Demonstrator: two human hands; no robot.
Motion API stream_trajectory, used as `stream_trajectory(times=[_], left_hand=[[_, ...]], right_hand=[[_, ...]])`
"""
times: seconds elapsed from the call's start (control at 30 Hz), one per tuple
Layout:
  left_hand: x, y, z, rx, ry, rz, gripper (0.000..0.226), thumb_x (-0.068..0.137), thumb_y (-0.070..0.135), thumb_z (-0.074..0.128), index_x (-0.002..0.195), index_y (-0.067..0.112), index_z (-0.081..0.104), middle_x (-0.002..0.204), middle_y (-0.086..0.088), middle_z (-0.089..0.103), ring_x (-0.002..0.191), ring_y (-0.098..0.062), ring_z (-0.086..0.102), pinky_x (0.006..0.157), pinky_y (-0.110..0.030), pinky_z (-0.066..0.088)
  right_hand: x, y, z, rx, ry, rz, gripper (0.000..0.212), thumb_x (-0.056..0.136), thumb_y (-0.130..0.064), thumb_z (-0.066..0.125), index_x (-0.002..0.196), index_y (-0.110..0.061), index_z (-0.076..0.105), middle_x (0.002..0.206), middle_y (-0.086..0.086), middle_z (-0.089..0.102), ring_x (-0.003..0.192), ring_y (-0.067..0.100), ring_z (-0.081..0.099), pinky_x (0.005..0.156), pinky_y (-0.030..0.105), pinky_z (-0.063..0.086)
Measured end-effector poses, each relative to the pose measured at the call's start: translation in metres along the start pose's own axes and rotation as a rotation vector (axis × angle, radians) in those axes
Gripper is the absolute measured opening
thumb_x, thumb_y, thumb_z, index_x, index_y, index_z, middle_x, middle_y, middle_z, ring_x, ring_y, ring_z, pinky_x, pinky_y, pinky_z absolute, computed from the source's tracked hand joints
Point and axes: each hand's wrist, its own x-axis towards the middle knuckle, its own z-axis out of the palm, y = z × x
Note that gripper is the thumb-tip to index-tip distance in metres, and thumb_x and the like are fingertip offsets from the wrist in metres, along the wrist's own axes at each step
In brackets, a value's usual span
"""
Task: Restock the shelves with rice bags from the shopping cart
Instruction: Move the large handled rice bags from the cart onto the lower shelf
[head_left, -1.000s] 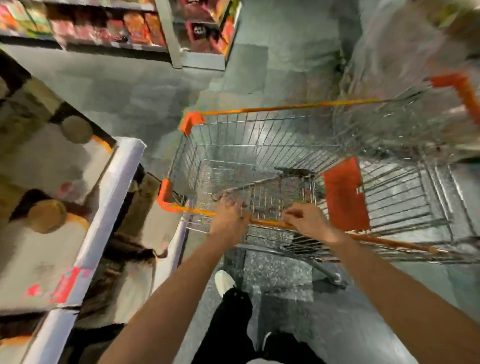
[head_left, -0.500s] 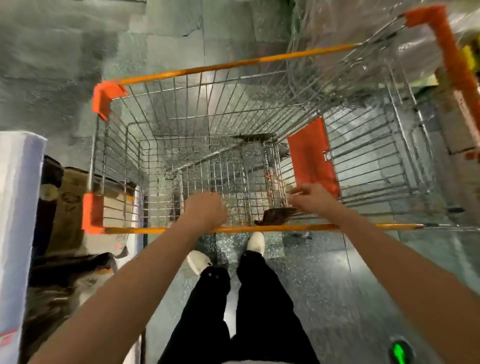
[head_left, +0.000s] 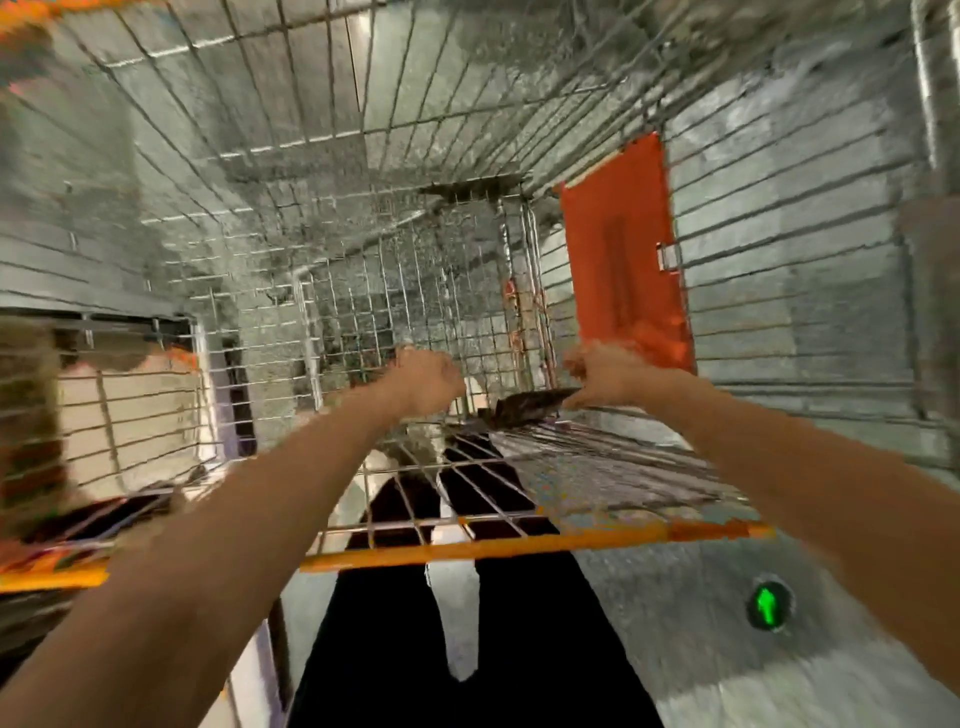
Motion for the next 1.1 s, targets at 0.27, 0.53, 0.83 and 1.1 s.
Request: stream_trajectory(times=[0.27,0.53,0.83,1.1], left_hand=[[0.03,-0.015,0.015,-0.175,-0.02,-0.112,0.027,0.102,0.021,0.051,0.118,0.001,0.06,0.099,-0.003,0.056,0.085,-0.017,0.054,0.056,-0.016,0.043],[0.012,-0.011,-0.007,-0.434,-0.048,-0.137,0.091,0.08,0.019,0.081,0.153,0.014,0.027,0.157,-0.006,0.034,0.142,-0.026,0.036,0.118,-0.048,0.03],[-0.096,0.023,-0.101,-0.652,0.251,0.055,0.062,0.075,0.003,0.082,0.131,0.008,0.054,0.108,0.006,0.067,0.098,-0.005,0.067,0.093,-0.03,0.056],[-0.231,0.018,-0.146,-0.819,0.995,0.05,0.031,0.087,0.028,0.074,0.112,0.011,0.067,0.101,-0.001,0.076,0.091,-0.01,0.073,0.084,-0.03,0.057]], right_hand=[[0.06,0.014,0.039,-0.093,-0.06,-0.043,0.027,0.094,-0.011,0.052,0.119,-0.014,0.062,0.117,0.009,0.058,0.108,0.029,0.054,0.087,0.029,0.047],[0.047,-0.019,0.012,0.18,-0.053,-0.18,0.009,0.1,-0.023,0.054,0.098,-0.018,0.061,0.091,0.003,0.063,0.068,0.01,0.052,0.054,0.018,0.038],[-0.015,-0.141,-0.116,0.377,-0.013,-0.426,0.022,0.096,-0.027,0.061,0.105,-0.007,0.063,0.08,0.005,0.062,0.074,0.023,0.061,0.061,0.029,0.049],[-0.092,-0.255,-0.161,0.661,0.139,-0.69,0.05,0.086,-0.02,0.073,0.129,-0.011,0.049,0.106,0.007,0.064,0.084,0.019,0.065,0.063,0.025,0.056]])
